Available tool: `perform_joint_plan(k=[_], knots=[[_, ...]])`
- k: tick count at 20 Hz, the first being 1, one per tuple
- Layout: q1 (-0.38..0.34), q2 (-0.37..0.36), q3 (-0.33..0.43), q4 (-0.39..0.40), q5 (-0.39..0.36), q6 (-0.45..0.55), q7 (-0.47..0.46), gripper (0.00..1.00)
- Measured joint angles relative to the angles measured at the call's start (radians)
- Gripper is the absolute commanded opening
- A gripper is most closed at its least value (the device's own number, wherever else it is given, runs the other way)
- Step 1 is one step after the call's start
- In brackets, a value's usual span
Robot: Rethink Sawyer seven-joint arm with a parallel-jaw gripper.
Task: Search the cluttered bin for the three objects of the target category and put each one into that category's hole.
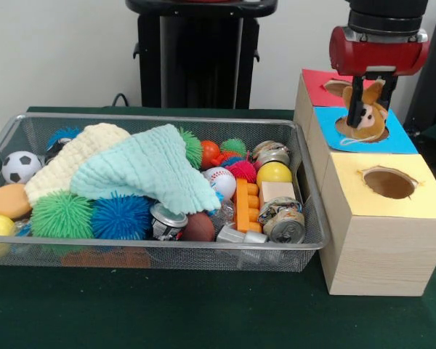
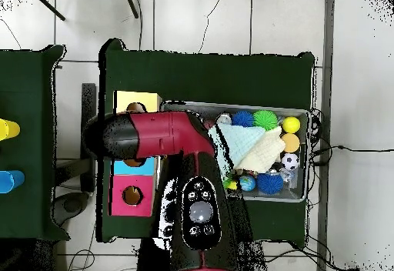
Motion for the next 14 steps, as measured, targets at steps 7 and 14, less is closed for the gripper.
perform_joint_plan(k=[7,14], knots=[[0.010,-0.009,-0.023,0.023,0.016,0.000,0.000,0.00],[0.012,-0.044,-0.044,0.111,0.016,0.000,0.000,0.00]])
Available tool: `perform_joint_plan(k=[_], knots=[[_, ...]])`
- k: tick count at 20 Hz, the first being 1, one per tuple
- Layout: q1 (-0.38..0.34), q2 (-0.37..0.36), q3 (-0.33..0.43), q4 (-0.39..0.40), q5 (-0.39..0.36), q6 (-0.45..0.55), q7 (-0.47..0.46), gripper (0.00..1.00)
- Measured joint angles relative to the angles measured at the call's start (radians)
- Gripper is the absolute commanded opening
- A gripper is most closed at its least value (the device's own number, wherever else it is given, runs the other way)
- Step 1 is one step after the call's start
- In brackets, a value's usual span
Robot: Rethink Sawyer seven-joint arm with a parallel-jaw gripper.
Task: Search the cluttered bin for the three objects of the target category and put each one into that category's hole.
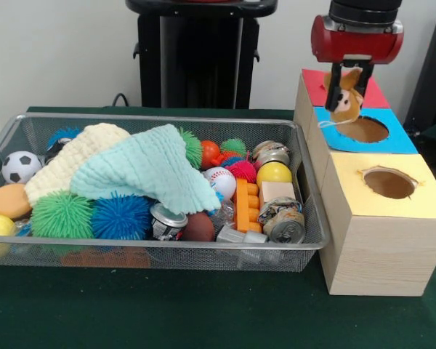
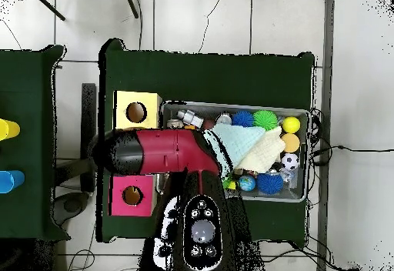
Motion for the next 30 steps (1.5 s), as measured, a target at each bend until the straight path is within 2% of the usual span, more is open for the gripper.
perform_joint_plan(k=[6,11,22,30], knots=[[0.005,-0.026,-0.016,0.089,-0.001,-0.005,0.000,0.00],[0.034,-0.031,-0.024,0.163,0.000,-0.048,0.000,0.00],[0.146,-0.031,-0.024,0.215,0.024,-0.096,0.000,0.00],[0.179,-0.032,-0.024,0.245,0.066,-0.108,0.000,0.00]])
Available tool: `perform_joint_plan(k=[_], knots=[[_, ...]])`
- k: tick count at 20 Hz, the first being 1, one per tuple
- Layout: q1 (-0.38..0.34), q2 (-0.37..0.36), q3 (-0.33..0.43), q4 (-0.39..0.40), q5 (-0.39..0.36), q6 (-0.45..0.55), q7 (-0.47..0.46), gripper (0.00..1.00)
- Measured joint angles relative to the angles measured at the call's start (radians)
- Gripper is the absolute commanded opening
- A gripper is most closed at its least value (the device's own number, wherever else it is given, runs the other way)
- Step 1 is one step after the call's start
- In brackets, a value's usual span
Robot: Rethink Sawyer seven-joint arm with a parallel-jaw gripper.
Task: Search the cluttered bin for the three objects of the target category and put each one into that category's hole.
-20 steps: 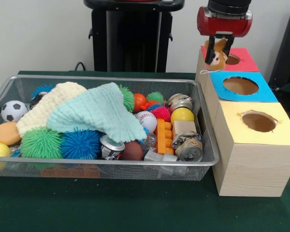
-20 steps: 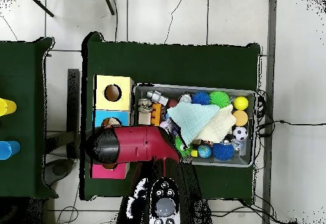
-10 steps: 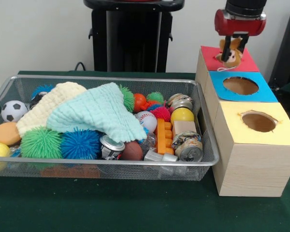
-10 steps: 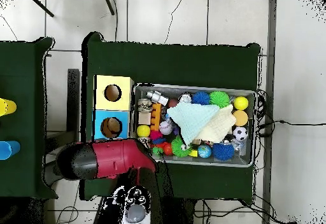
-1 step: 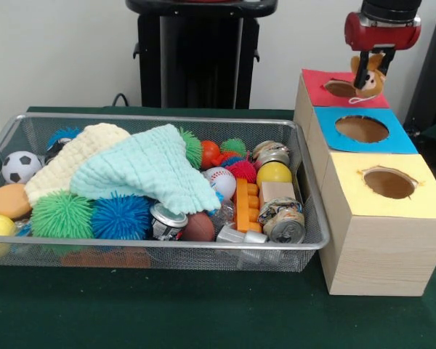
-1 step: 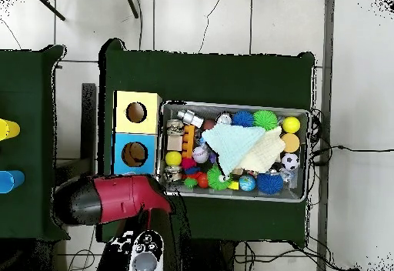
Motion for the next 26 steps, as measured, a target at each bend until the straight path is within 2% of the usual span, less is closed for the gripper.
perform_joint_plan(k=[12,22,23,26], knots=[[-0.024,-0.025,0.000,0.109,0.026,-0.036,0.000,0.00],[-0.028,-0.050,0.000,0.155,0.026,-0.046,0.000,0.00],[-0.028,-0.051,0.000,0.156,0.026,-0.046,0.000,1.00],[-0.028,-0.051,0.000,0.156,0.026,-0.046,0.000,1.00]])
